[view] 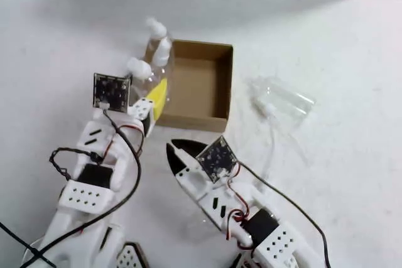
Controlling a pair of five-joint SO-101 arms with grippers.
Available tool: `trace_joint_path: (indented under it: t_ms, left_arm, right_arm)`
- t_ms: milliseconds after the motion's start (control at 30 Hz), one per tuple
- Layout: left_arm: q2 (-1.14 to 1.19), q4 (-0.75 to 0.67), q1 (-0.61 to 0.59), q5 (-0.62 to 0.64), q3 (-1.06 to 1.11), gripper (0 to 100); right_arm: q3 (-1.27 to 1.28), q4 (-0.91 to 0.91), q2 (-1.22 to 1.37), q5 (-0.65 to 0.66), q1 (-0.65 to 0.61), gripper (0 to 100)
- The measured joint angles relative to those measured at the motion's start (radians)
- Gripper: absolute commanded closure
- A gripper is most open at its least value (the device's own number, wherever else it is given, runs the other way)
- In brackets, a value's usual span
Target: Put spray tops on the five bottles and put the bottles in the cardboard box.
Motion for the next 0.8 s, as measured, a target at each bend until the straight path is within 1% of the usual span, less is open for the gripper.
trace_joint_path:
  t_ms: [700, 800]
  left_arm:
    - [0.006, 0.002, 0.0, -0.003, -0.017, 94]
    - [0.038, 0.002, 0.0, -0.003, -0.041, 94]
  right_arm:
    - [0.0, 0.0, 0.0, 0.0, 0.0, 98.3]
    - [0.0, 0.0, 0.0, 0.0, 0.0, 98.3]
